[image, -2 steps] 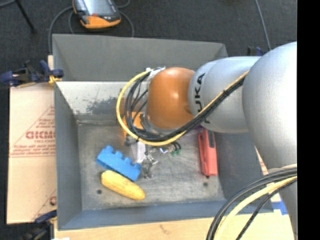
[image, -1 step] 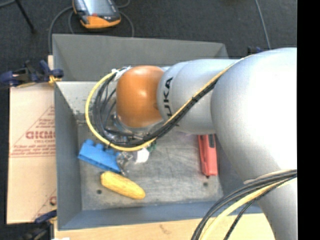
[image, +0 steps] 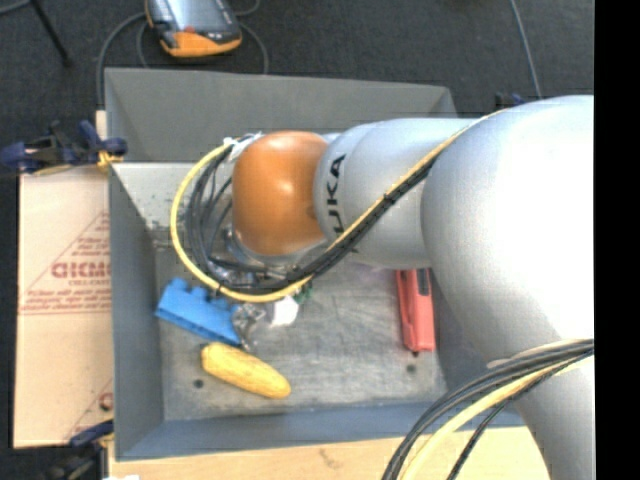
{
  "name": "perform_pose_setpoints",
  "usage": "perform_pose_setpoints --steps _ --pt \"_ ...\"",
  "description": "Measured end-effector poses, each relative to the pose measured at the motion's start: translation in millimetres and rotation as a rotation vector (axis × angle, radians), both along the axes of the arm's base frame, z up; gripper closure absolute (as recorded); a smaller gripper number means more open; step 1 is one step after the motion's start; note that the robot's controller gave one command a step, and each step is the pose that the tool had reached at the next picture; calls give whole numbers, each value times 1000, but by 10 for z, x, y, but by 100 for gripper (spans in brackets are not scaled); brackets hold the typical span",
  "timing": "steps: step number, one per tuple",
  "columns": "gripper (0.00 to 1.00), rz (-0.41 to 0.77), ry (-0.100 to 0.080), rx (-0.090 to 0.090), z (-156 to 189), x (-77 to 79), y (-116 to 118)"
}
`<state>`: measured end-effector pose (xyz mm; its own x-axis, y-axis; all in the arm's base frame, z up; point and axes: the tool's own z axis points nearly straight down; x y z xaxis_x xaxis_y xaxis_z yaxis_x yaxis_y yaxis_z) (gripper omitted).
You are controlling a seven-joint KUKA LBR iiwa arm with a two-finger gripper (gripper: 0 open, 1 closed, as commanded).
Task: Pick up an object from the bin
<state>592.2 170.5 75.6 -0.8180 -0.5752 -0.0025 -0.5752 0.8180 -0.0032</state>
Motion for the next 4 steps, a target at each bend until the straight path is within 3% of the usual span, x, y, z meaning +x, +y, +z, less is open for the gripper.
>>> perform_pose_setpoints --steps 1,2,3,4 --pt "100 0 0 0 0 0 0" --pt "100 73 -7 5 0 538 -298" --pt "100 72 -7 5 0 538 -299" --pt "0 69 -8 3 864 637 -262"
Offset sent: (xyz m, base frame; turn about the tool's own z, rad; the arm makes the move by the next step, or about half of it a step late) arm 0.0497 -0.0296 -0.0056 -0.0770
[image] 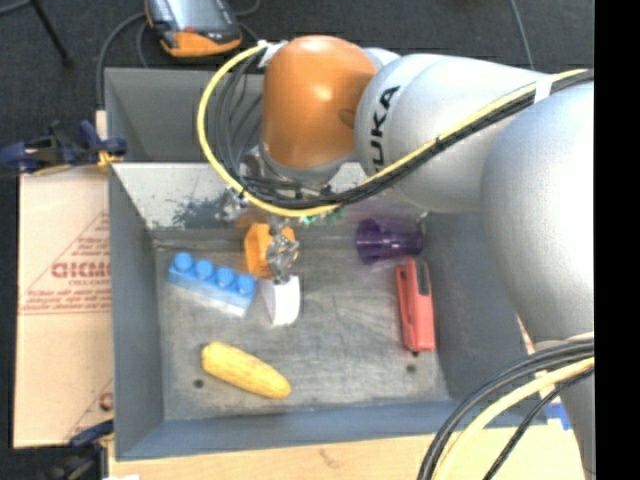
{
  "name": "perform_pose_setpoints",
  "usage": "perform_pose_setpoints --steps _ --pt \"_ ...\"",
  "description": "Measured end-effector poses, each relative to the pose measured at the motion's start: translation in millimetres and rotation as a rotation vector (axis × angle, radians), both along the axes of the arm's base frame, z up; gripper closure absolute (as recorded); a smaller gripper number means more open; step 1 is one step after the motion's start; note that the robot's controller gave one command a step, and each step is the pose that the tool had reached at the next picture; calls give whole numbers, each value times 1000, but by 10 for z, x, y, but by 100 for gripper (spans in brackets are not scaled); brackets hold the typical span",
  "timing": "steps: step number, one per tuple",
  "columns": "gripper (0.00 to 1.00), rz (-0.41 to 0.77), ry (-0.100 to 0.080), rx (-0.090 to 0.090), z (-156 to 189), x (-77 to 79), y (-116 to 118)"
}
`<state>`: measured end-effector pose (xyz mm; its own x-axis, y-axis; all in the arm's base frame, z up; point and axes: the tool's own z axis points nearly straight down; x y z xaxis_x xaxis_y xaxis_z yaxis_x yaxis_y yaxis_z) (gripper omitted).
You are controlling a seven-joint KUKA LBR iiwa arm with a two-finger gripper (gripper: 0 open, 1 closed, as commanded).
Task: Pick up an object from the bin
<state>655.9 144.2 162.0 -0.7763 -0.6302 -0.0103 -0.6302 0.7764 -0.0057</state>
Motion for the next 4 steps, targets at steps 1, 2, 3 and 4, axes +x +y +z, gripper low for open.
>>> perform_pose_setpoints --steps 1,2,3,4 --pt "0 0 6 0 -31 -17 1" --pt "0 98 -2 -3 -232 -79 138" --pt "0 253 -4 2 -617 -693 473" --pt "100 476 -5 -1 -806 -292 755"
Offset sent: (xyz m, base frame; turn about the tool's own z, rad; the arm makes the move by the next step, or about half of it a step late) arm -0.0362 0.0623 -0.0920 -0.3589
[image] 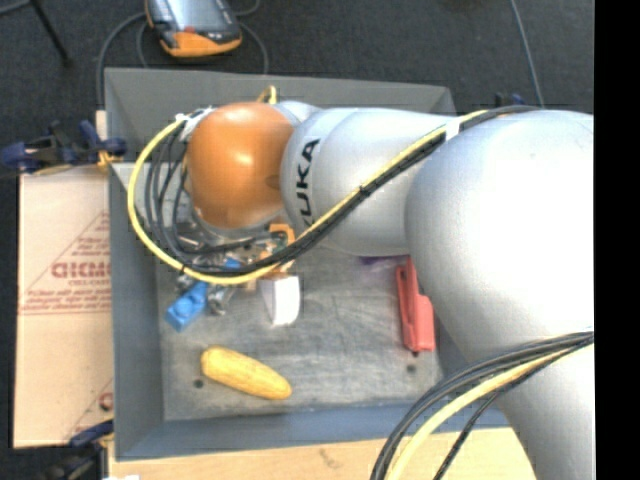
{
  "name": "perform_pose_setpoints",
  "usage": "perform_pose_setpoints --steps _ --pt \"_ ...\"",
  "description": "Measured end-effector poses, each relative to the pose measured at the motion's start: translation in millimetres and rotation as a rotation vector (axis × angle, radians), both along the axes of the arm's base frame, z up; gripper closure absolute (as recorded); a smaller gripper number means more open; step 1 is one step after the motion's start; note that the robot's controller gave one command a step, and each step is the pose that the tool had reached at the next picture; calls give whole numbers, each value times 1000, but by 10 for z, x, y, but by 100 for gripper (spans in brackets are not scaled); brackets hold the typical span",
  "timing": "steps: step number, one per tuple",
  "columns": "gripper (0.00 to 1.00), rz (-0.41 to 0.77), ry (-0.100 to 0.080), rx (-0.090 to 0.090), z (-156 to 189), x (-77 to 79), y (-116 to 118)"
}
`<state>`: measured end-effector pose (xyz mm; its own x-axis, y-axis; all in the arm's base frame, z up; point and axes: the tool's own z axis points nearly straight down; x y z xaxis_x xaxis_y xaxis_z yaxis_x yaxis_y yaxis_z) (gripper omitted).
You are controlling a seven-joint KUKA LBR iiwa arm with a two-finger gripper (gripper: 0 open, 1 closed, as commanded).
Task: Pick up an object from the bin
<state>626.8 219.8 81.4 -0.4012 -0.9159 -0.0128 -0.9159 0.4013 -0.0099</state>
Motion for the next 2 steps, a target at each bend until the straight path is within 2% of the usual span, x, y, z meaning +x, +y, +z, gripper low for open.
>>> perform_pose_setpoints --steps 2 --pt "100 -1 1 1 9 -4 -1"
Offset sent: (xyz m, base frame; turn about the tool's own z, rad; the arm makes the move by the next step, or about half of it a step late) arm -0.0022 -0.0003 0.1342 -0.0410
